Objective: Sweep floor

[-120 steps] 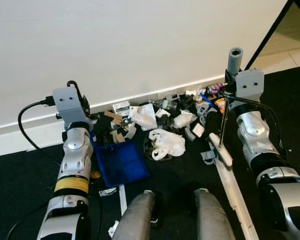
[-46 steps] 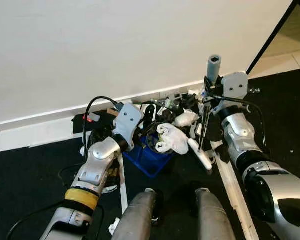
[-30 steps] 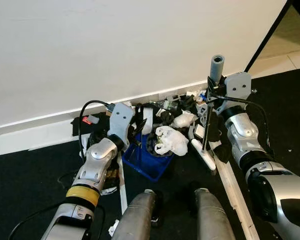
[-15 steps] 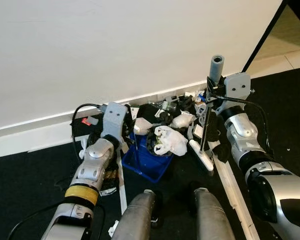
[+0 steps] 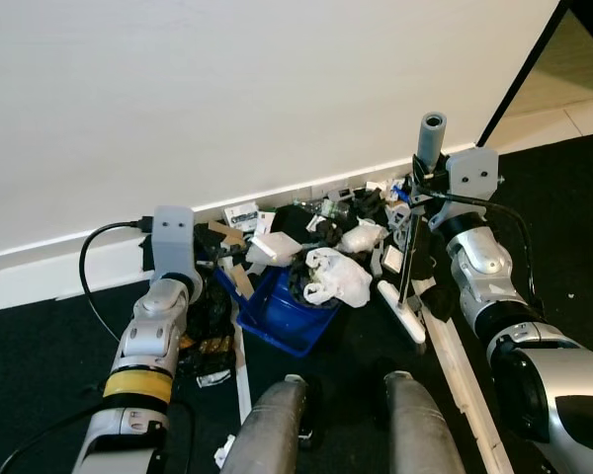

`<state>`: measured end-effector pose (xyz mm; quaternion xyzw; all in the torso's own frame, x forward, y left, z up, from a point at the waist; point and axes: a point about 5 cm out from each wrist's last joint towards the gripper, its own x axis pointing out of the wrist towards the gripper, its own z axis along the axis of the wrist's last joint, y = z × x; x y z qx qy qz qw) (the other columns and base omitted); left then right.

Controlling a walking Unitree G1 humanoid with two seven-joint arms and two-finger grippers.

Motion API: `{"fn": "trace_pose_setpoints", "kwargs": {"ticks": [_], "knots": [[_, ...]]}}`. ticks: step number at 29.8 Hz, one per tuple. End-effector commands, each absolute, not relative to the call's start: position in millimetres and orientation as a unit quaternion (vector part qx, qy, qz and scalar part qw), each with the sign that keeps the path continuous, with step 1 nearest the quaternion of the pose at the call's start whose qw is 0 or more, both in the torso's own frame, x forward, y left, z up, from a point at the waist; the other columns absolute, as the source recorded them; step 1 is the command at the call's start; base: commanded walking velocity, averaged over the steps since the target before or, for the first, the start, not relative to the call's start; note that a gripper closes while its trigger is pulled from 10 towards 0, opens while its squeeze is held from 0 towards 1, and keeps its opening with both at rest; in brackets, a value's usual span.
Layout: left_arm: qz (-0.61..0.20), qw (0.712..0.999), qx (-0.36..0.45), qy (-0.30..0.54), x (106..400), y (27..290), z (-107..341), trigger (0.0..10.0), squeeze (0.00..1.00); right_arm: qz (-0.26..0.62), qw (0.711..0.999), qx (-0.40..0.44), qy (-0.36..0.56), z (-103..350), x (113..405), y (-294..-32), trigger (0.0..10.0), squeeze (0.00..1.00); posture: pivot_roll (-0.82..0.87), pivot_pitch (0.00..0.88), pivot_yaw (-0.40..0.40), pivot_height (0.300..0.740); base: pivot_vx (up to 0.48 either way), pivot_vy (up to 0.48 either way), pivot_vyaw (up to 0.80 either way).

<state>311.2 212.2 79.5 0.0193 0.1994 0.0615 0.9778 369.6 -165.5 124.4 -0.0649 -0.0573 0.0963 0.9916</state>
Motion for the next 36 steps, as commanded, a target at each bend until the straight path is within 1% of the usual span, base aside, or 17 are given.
{"fn": "trace_pose_setpoints", "kwargs": {"ticks": [1, 3, 12, 15, 16, 17, 20, 21, 23, 25, 29, 31, 32, 33, 34, 35, 36], "knots": [[0.073, 0.972, -0.002, 0.222, 306, 211, 72, 10.0, 0.00, 0.094, 0.992, -0.061, -0.057, 121, 367, -166, 10.0, 0.00, 0.06, 0.214, 0.057, 0.740, 0.000, 0.000, 0.00], [0.093, 0.970, -0.068, 0.216, 313, 203, 82, 10.0, 0.00, 0.093, 0.992, -0.061, -0.056, 120, 367, -166, 10.0, 0.00, 0.06, 0.215, 0.057, 0.740, 0.000, 0.000, 0.00], [0.143, 0.957, -0.136, 0.213, 317, 192, 99, 10.0, 0.00, 0.090, 0.993, -0.061, -0.053, 118, 366, -167, 10.0, 0.00, 0.06, 0.216, 0.060, 0.740, 0.000, 0.000, 0.00], [0.172, 0.956, -0.126, 0.202, 316, 194, 109, 10.0, 0.00, 0.090, 0.993, -0.061, -0.053, 118, 366, -168, 10.0, 0.00, 0.07, 0.216, 0.061, 0.740, 0.000, 0.000, 0.00], [0.186, 0.956, -0.113, 0.198, 315, 196, 114, 10.0, 0.00, 0.089, 0.993, -0.061, -0.052, 118, 365, -168, 10.0, 0.00, 0.07, 0.216, 0.061, 0.740, 0.000, 0.000, 0.00], [0.209, 0.956, -0.066, 0.197, 312, 199, 120, 10.0, 0.00, 0.089, 0.993, -0.060, -0.051, 117, 365, -168, 10.0, 0.00, 0.08, 0.217, 0.059, 0.740, 0.000, 0.000, 0.00], [0.215, 0.955, -0.050, 0.197, 310, 200, 122, 10.0, 0.00, 0.089, 0.993, -0.060, -0.051, 117, 365, -167, 10.0, 0.00, 0.08, 0.217, 0.059, 0.740, 0.000, 0.000, 0.00], [0.248, 0.947, -0.032, 0.200, 306, 204, 120, 10.0, 0.00, 0.090, 0.993, -0.060, -0.050, 117, 365, -166, 10.0, 0.00, 0.08, 0.216, 0.058, 0.740, 0.000, 0.000, 0.00], [0.268, 0.941, -0.028, 0.206, 303, 207, 117, 9.6, 0.00, 0.091, 0.993, -0.059, -0.050, 117, 365, -165, 10.0, 0.00, 0.07, 0.217, 0.057, 0.740, 0.000, 0.000, 0.00], [0.272, 0.939, -0.028, 0.209, 302, 208, 116, 9.6, 0.00, 0.092, 0.993, -0.059, -0.050, 117, 365, -165, 10.0, 0.00, 0.07, 0.217, 0.057, 0.740, 0.000, 0.000, 0.00], [0.280, 0.933, -0.038, 0.225, 298, 206, 113, 7.0, 0.00, 0.092, 0.993, -0.060, -0.050, 116, 365, -166, 10.0, 0.00, 0.07, 0.214, 0.058, 0.740, 0.000, 0.000, 0.00], [0.280, 0.933, -0.038, 0.225, 298, 206, 113, 7.0, 0.00, 0.092, 0.993, -0.060, -0.050, 116, 365, -166, 10.0, 0.00, 0.07, 0.214, 0.058, 0.740, 0.000, 0.000, 0.00], [0.286, 0.929, -0.041, 0.230, 296, 207, 112, 5.3, 0.00, 0.092, 0.993, -0.060, -0.049, 116, 365, -166, 10.0, 0.00, 0.07, 0.213, 0.059, 0.740, 0.000, 0.000, 0.00], [0.286, 0.929, -0.041, 0.230, 296, 207, 112, 5.3, 0.00, 0.092, 0.993, -0.060, -0.049, 116, 365, -166, 10.0, 0.00, 0.07, 0.213, 0.059, 0.740, 0.000, 0.000, 0.00], [0.291, 0.926, -0.046, 0.236, 294, 207, 111, 4.3, 0.00, 0.091, 0.993, -0.061, -0.049, 116, 365, -167, 10.0, 0.00, 0.07, 0.213, 0.058, 0.740, 0.000, 0.000, 0.00], [0.298, 0.922, -0.051, 0.243, 291, 207, 110, 1.4, 0.00, 0.091, 0.993, -0.061, -0.048, 115, 365, -167, 10.0, 0.00, 0.07, 0.212, 0.059, 0.740, 0.000, 0.000, 0.00], [0.298, 0.922, -0.051, 0.243, 291, 207, 110, 1.4, 0.00, 0.091, 0.993, -0.061, -0.048, 115, 365, -167, 10.0, 0.00, 0.07, 0.212, 0.059, 0.740, 0.000, 0.000, 0.00]]}}
